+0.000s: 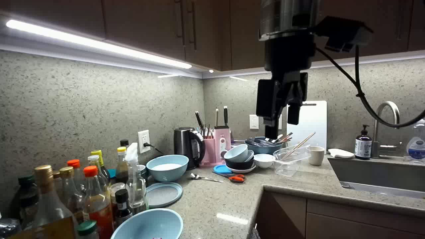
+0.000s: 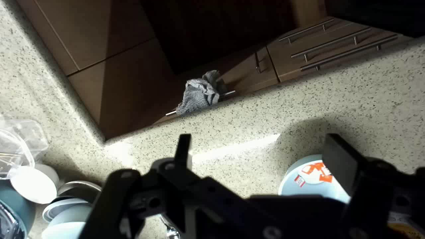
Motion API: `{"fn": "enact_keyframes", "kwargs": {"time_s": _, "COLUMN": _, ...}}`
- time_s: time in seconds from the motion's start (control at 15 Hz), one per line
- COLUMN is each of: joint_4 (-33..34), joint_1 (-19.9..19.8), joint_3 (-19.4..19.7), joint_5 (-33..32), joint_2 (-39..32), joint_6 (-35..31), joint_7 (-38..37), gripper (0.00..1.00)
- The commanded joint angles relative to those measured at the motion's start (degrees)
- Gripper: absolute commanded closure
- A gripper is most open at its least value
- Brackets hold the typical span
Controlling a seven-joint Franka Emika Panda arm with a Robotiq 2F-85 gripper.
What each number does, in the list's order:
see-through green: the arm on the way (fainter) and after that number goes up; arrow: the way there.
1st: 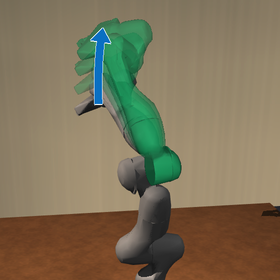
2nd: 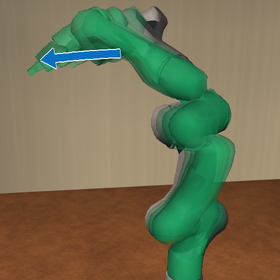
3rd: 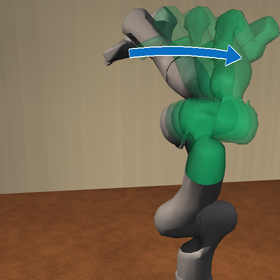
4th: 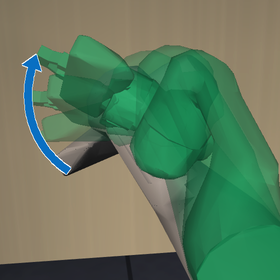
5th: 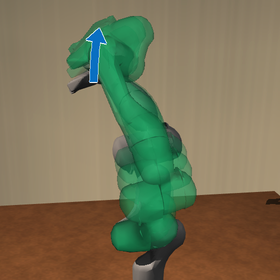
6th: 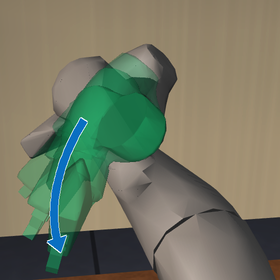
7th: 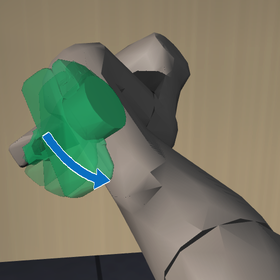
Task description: Pick up the bowl and put it on the counter
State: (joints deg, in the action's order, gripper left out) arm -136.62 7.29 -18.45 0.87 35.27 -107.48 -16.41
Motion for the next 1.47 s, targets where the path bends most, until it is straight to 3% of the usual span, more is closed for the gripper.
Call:
{"fn": "enact_keyframes", "kwargs": {"time_s": 0.0, "joint_4": 0.2, "joint_1": 0.9, "joint_3": 0.7, "joint_5": -0.5, "joint_2": -0.2, "joint_6": 0.2, "joint_7": -0.4, "gripper": 0.00}}
{"fn": "enact_keyframes", "kwargs": {"time_s": 0.27, "joint_4": -0.1, "joint_1": 0.8, "joint_3": 1.1, "joint_5": -0.5, "joint_2": -0.1, "joint_6": -0.5, "joint_7": 0.0, "gripper": 0.00}}
{"fn": "enact_keyframes", "kwargs": {"time_s": 0.53, "joint_4": -2.3, "joint_1": -1.0, "joint_3": 7.8, "joint_5": 1.7, "joint_2": 1.2, "joint_6": -4.5, "joint_7": 2.4, "gripper": 0.00}}
{"fn": "enact_keyframes", "kwargs": {"time_s": 0.67, "joint_4": -3.4, "joint_1": -3.2, "joint_3": 11.9, "joint_5": 1.8, "joint_2": 1.8, "joint_6": -7.3, "joint_7": 1.9, "gripper": 0.00}}
{"fn": "enact_keyframes", "kwargs": {"time_s": 1.0, "joint_4": -6.2, "joint_1": -13.1, "joint_3": 19.7, "joint_5": -0.8, "joint_2": 4.2, "joint_6": -11.0, "joint_7": -0.7, "gripper": 0.00}}
{"fn": "enact_keyframes", "kwargs": {"time_s": 1.2, "joint_4": -7.2, "joint_1": -17.6, "joint_3": 22.0, "joint_5": 0.7, "joint_2": 6.2, "joint_6": -12.9, "joint_7": -2.6, "gripper": 0.00}}
{"fn": "enact_keyframes", "kwargs": {"time_s": 1.4, "joint_4": -4.8, "joint_1": -17.3, "joint_3": 22.1, "joint_5": 0.2, "joint_2": 3.7, "joint_6": -10.6, "joint_7": 0.6, "gripper": 0.00}}
